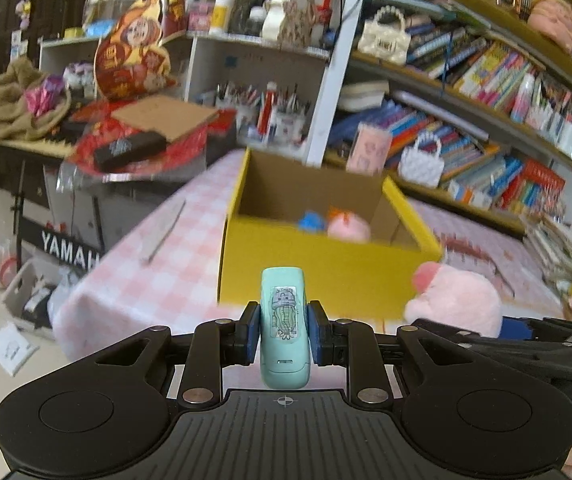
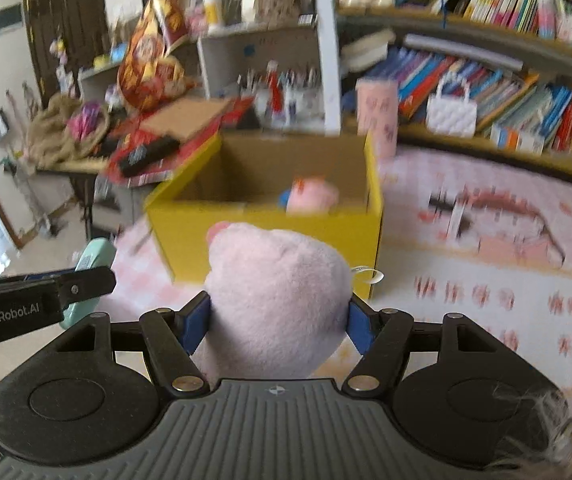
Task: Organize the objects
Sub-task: 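Carry stapler in left tool and pink pig in right tool over the box, then open left tool to drop stapler while right tool releases pig into box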
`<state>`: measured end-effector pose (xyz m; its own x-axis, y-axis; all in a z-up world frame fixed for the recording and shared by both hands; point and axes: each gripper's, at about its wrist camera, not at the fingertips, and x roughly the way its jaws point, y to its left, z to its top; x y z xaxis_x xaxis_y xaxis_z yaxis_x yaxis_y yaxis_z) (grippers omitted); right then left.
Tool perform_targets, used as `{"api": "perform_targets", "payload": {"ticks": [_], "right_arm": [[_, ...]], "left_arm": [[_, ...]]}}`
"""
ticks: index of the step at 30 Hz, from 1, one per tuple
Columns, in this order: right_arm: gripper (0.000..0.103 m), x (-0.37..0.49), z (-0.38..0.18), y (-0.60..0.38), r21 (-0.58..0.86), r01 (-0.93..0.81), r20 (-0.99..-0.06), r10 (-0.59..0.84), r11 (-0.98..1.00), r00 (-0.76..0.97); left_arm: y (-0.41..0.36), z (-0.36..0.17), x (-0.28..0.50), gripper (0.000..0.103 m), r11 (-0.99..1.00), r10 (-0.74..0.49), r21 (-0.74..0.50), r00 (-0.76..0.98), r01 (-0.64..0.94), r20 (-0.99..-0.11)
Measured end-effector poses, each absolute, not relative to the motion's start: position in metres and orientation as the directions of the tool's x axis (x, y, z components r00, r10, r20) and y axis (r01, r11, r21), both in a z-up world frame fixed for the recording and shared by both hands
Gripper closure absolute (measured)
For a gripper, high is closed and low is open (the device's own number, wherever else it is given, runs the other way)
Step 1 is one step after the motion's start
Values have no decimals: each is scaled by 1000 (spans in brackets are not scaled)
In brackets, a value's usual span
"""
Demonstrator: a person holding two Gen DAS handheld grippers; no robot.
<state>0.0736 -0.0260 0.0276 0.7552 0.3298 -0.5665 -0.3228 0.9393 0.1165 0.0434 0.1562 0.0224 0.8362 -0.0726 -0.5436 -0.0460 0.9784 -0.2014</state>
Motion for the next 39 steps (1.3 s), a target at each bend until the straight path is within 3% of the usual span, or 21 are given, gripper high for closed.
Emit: {"api": "perform_targets", "payload": {"ticks": [5,10,17,27,35,38,39], "right_arm": [[36,113,58,-27,104,-313,-461,324,944,826],[36,166,64,-22,93,-307,-441,316,947,840],[36,245,49,-11,86,-344,-492,340,935,801],[35,329,11,32,101,-476,-656,418,874,628],[30,346,5,56,63,-523,-669,425,850,610],[28,347,9,56,78,-525,-656,440,848,614],[25,347,12,54,83,-521,-646,445,849,621]], "left_arm": [[154,42,80,80,980,-66,-195,871,-35,-486],[143,44,127,80,983,-64,-184,876,-29,-478],[127,20,191,80,990,-31,-131,848,-45,-528],[124,-21,242,80,992,37,-69,770,-105,-637],[127,-30,254,79,990,56,-62,747,-129,-663],[127,-27,252,74,989,53,-69,751,-130,-658],[127,-25,252,67,988,62,-64,753,-138,-655]]}}
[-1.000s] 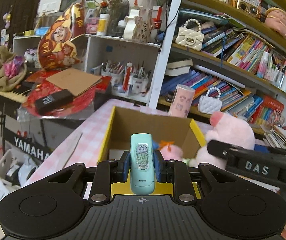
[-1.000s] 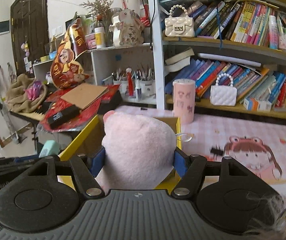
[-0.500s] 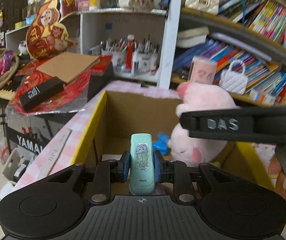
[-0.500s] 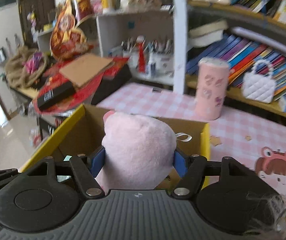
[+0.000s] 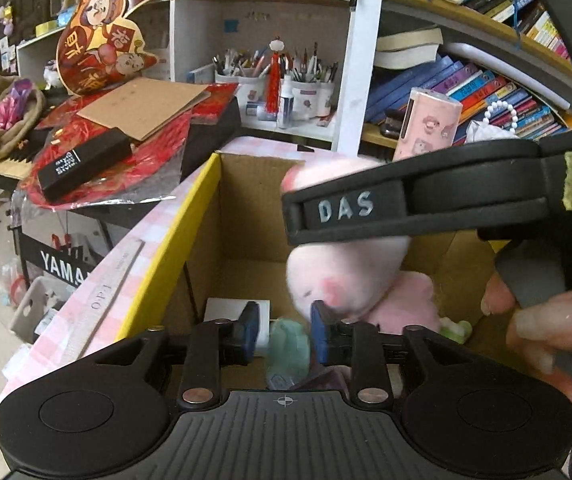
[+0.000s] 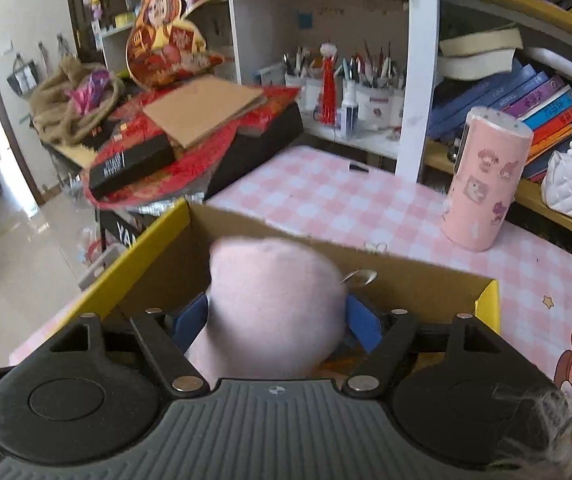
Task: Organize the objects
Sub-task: 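Open left tool to drop stapler while right tool releases pig into box, then move both tools back toward the small white box and binder clip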
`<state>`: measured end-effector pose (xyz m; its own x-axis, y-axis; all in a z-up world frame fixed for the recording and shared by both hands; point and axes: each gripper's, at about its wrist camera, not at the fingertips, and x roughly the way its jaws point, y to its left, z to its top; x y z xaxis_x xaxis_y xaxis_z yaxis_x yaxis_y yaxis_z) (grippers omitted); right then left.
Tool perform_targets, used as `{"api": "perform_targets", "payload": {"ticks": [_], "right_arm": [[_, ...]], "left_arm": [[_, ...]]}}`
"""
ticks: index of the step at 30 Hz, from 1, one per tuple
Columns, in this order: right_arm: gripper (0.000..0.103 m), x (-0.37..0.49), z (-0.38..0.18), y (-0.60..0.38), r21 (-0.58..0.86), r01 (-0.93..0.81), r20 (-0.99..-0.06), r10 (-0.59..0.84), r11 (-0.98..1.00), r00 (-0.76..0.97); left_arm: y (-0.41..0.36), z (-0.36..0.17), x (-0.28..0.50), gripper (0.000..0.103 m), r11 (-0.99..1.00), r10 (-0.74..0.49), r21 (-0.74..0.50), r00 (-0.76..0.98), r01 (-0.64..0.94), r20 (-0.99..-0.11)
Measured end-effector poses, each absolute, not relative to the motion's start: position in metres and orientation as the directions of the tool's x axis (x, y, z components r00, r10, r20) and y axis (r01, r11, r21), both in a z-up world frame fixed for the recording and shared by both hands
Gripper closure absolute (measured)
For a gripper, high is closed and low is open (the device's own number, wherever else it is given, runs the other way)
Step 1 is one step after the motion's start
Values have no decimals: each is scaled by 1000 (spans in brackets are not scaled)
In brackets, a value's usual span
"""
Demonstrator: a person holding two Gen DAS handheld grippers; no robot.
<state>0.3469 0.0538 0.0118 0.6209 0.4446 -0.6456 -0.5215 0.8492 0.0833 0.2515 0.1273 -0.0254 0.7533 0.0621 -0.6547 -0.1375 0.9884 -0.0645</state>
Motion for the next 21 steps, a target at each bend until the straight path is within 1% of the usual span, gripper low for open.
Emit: {"api": "perform_targets", "payload": {"ticks": [1,3,4,8,9,10,12,14,19,21], "right_arm": [[25,346,16,51,88,-513,-634,445,854,633],[25,341,27,43,107,-491,-604,449,864,658],[25,339,32,39,116,-481,-590,449,869,671],[25,320,53,25,125,-443,-528,438,888,728],[25,312,58,20,124,-434,-511,433,892,742],[25,306,62,17,122,-425,-498,426,897,755],[25,291,68,10,116,-408,-473,411,906,779],[26,275,73,4,105,-384,-453,388,917,803],[27,234,74,-11,89,-328,-425,334,940,841],[27,217,72,-17,78,-317,-423,319,945,848]], "left_arm": [[127,-23,250,61,988,73,-58,758,-144,-648],[129,-18,244,54,989,45,-82,777,-124,-628],[128,-15,243,51,989,52,-79,782,-128,-621],[126,3,227,49,992,48,-71,821,-108,-569],[126,8,222,46,992,47,-70,831,-103,-554],[125,13,218,40,993,49,-67,840,-100,-541],[124,22,208,33,993,56,-60,857,-100,-512],[125,29,197,32,993,58,-59,868,-100,-493],[133,33,168,21,991,71,-67,870,-118,-487],[136,32,154,20,989,73,-74,867,-125,-492]]}}
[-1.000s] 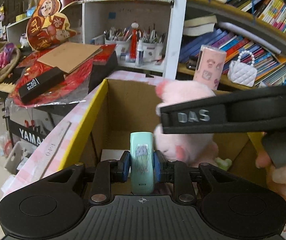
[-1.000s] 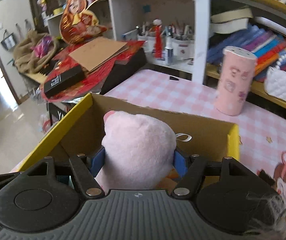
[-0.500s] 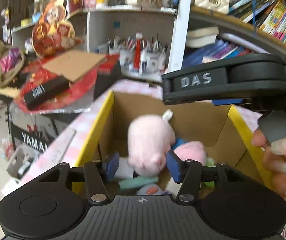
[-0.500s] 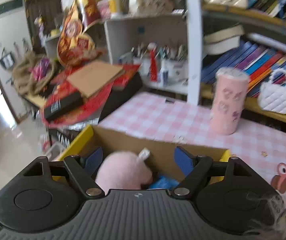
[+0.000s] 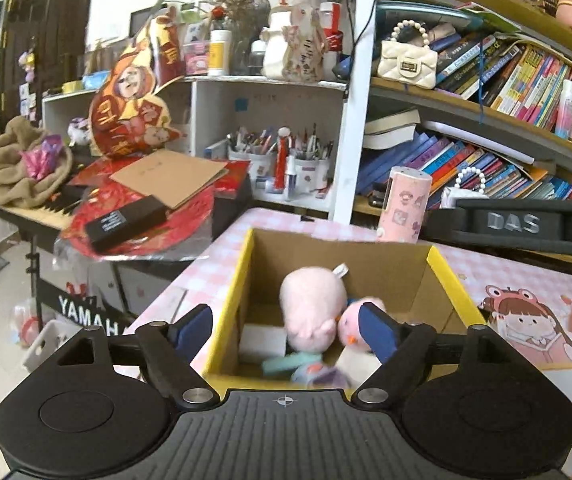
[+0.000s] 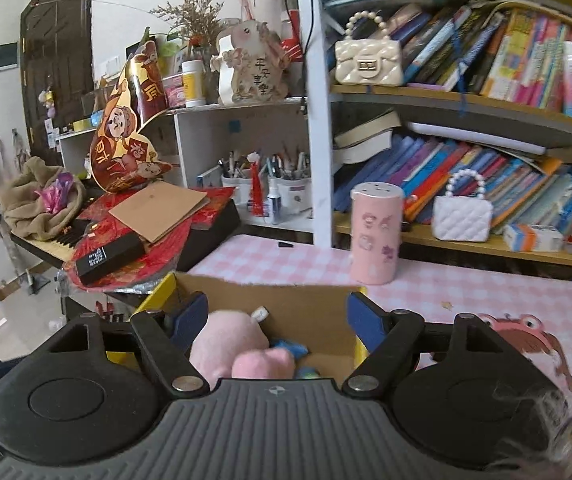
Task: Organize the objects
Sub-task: 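Move both tools back toward the small white box and binder clip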
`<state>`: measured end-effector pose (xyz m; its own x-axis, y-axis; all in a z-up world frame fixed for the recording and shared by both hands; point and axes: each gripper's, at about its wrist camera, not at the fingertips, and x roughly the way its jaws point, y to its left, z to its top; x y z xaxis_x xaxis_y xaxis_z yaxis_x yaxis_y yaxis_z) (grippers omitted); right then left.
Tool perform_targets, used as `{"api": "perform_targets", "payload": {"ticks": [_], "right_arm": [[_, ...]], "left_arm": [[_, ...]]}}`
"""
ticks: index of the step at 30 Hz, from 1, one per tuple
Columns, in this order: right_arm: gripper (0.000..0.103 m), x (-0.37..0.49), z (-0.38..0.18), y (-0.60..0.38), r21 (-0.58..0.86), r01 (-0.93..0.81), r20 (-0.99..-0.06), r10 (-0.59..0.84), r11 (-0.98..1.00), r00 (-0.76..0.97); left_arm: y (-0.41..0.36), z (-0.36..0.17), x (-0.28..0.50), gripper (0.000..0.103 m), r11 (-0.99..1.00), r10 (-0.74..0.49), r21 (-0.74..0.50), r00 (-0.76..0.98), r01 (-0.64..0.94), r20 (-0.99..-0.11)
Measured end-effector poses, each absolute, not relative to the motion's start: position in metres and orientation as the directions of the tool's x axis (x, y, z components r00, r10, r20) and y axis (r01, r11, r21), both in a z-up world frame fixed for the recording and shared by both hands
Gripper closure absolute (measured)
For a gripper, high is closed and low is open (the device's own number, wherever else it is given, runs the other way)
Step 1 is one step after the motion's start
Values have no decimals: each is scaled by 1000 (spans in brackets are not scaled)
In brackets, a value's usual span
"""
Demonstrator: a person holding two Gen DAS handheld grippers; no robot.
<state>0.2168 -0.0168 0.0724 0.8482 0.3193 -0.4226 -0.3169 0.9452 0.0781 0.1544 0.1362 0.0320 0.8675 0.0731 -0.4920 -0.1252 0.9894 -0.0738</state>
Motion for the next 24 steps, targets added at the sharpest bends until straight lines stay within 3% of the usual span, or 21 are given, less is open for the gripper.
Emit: {"api": "perform_targets", "payload": {"ticks": [6,24], "right_arm": [[27,166,53,-23,33,-315,-457,294,949,839],[28,58,-3,-41,-28,-236,-564,180,971,806]], "left_arm": [[144,30,116,11,986,93,-75,857,-151,-506],[127,4,43,5,989,74,-60,810,-133,-581]]}}
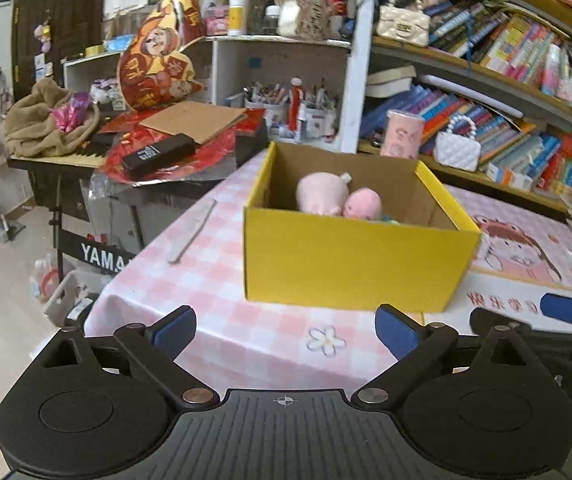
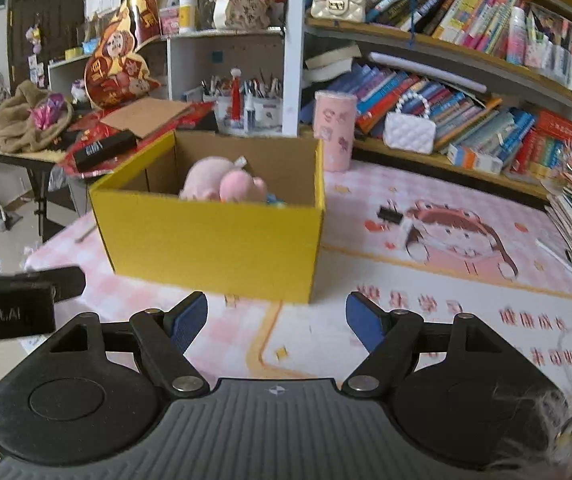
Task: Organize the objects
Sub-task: 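Move both tools back toward the small white box and binder clip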
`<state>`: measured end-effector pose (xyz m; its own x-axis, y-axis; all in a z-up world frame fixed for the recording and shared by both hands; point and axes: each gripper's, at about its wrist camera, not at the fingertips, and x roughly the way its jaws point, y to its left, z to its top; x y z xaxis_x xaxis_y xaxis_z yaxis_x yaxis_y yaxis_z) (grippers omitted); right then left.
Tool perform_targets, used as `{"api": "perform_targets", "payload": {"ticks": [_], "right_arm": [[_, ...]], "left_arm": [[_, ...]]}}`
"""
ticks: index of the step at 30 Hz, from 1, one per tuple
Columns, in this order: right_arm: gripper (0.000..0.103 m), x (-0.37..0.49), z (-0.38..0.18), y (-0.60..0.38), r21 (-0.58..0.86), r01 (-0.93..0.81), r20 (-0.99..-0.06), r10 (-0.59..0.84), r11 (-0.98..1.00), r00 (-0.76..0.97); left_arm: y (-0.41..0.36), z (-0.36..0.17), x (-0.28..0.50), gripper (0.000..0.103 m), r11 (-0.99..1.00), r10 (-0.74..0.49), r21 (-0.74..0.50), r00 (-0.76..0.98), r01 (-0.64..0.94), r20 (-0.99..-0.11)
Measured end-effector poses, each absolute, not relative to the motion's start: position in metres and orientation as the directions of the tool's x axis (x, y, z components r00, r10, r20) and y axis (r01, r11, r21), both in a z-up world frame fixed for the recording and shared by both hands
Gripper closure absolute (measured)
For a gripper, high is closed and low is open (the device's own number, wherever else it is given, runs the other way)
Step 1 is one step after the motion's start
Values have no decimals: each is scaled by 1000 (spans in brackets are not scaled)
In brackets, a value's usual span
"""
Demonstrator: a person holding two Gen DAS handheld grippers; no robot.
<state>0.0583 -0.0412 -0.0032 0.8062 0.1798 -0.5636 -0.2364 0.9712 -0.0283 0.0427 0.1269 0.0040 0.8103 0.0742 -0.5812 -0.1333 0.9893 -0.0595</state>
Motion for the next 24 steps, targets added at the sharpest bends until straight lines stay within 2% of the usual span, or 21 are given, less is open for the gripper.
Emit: {"api": "perform_targets", "payload": {"ticks": [24], "right_arm": [[26,21,-22,-127,-31,32,-621,-44,999,782]], "left_arm": [[43,-14,46,4,990,-137,-53,757,134,-639]]}}
